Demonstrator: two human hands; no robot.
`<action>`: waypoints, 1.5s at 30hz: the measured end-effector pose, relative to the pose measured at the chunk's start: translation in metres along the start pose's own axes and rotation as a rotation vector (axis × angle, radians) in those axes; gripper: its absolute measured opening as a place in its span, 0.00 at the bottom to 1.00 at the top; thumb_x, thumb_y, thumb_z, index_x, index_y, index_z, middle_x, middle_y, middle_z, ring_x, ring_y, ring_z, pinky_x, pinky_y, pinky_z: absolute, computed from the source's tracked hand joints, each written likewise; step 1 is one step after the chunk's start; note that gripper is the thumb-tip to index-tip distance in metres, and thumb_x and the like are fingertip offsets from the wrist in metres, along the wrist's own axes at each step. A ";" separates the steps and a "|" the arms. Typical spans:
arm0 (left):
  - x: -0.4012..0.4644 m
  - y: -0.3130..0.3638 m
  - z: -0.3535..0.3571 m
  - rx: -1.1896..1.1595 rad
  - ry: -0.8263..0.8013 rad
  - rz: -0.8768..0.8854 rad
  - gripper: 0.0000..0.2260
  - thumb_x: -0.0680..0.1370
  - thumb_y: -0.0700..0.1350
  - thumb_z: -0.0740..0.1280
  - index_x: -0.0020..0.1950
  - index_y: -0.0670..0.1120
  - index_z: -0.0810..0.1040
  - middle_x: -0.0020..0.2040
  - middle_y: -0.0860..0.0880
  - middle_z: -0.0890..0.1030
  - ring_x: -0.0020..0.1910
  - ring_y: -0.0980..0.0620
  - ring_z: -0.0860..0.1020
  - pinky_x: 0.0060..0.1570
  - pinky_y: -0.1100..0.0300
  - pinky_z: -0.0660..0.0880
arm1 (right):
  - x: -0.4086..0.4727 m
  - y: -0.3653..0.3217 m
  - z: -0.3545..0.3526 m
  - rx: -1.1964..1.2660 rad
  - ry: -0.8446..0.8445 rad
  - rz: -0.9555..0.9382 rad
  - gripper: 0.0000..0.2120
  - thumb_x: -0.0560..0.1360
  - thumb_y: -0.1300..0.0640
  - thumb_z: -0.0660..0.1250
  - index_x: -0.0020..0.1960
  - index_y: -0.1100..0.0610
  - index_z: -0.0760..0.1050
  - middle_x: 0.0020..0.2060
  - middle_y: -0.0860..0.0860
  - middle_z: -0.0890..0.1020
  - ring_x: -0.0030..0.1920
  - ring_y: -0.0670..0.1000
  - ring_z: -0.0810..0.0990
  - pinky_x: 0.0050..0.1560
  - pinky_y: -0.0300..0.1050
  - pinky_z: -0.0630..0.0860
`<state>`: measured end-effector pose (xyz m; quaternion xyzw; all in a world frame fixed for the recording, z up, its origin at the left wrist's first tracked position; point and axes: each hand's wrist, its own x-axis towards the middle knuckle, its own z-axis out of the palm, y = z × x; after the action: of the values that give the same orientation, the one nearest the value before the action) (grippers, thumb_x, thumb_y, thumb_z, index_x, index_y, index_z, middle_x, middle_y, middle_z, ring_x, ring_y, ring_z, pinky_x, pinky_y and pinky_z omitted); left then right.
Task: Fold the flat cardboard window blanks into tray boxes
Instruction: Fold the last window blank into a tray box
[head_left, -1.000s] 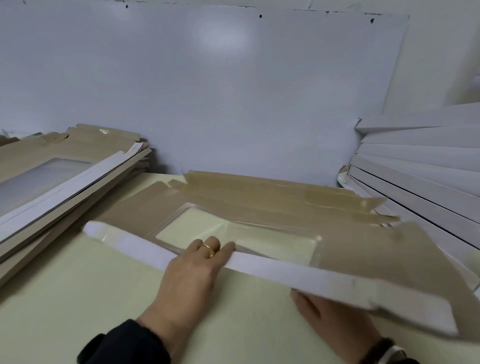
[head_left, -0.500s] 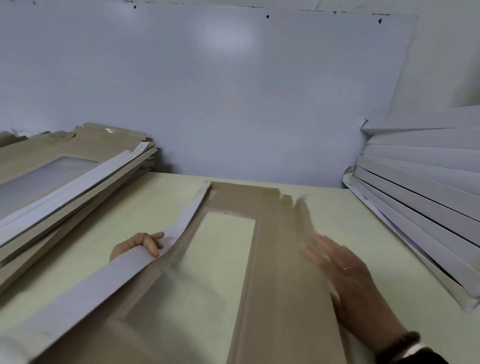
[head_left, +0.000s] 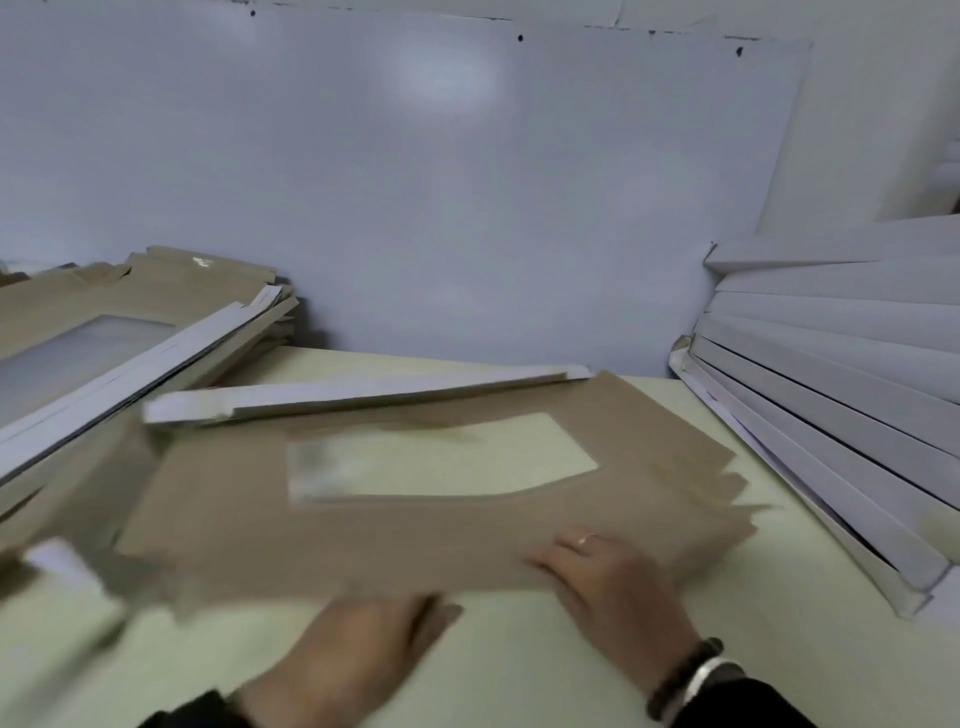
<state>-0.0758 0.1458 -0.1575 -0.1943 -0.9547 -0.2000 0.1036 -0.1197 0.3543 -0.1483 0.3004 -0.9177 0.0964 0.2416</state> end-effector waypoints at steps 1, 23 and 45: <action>0.003 0.002 -0.004 0.017 -0.051 0.030 0.17 0.79 0.54 0.60 0.66 0.52 0.72 0.67 0.54 0.72 0.65 0.57 0.71 0.60 0.71 0.65 | 0.004 -0.007 0.001 0.023 -0.033 -0.036 0.11 0.65 0.55 0.60 0.37 0.49 0.82 0.30 0.44 0.79 0.31 0.47 0.79 0.29 0.34 0.73; -0.033 -0.090 -0.041 0.256 -0.211 -0.366 0.50 0.45 0.80 0.24 0.67 0.65 0.32 0.71 0.66 0.38 0.73 0.62 0.39 0.70 0.63 0.40 | -0.031 0.047 -0.006 -0.044 -0.501 0.133 0.29 0.76 0.35 0.46 0.70 0.34 0.33 0.66 0.32 0.32 0.67 0.35 0.30 0.65 0.33 0.30; -0.045 -0.112 -0.063 0.108 0.345 -0.208 0.29 0.73 0.70 0.51 0.37 0.49 0.80 0.36 0.56 0.74 0.33 0.52 0.76 0.36 0.53 0.73 | -0.054 0.073 -0.035 0.094 0.047 0.458 0.08 0.68 0.51 0.67 0.39 0.54 0.82 0.33 0.48 0.82 0.36 0.56 0.78 0.42 0.55 0.74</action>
<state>-0.0736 0.0098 -0.1520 -0.0519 -0.9470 -0.1885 0.2547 -0.1122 0.4513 -0.1472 0.0931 -0.9505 0.1983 0.2202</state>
